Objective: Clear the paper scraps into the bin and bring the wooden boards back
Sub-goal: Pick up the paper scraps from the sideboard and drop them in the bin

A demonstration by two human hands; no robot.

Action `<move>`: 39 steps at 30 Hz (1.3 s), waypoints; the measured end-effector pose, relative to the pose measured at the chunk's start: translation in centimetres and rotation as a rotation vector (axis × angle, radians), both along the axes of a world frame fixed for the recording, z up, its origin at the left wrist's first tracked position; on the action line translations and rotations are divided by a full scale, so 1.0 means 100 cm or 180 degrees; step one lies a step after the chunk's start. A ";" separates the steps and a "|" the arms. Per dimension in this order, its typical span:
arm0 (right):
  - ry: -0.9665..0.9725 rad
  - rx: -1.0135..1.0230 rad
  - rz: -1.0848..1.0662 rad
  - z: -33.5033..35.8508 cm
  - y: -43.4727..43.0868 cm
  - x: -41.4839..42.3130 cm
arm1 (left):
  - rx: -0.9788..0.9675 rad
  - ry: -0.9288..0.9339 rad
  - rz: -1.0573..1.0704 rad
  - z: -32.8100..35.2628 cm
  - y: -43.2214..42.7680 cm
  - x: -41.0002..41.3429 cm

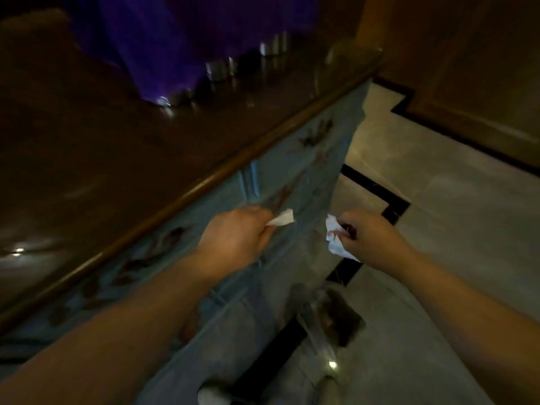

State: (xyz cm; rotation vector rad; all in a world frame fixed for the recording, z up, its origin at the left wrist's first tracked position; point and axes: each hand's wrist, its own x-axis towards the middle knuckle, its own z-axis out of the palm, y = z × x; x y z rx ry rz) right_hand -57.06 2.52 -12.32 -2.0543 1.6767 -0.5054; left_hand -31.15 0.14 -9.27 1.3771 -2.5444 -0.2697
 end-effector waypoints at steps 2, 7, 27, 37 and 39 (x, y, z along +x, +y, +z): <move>-0.0071 0.0259 -0.0230 -0.032 0.015 -0.033 | 0.0367 0.0062 -0.0024 -0.031 0.003 -0.027; -0.0381 0.0633 -0.0733 -0.117 0.047 -0.084 | 0.0914 0.0134 0.0082 -0.113 0.006 -0.078; -0.0817 0.2055 -0.2389 -0.568 0.106 -0.108 | 0.2074 0.0249 -0.0228 -0.543 0.026 -0.189; -0.0424 0.1668 -0.1721 -0.614 0.114 -0.128 | 0.2219 0.0068 -0.0391 -0.634 0.026 -0.221; -0.0352 0.1671 -0.1582 -0.608 0.116 -0.131 | 0.2300 -0.0064 -0.0359 -0.640 0.024 -0.231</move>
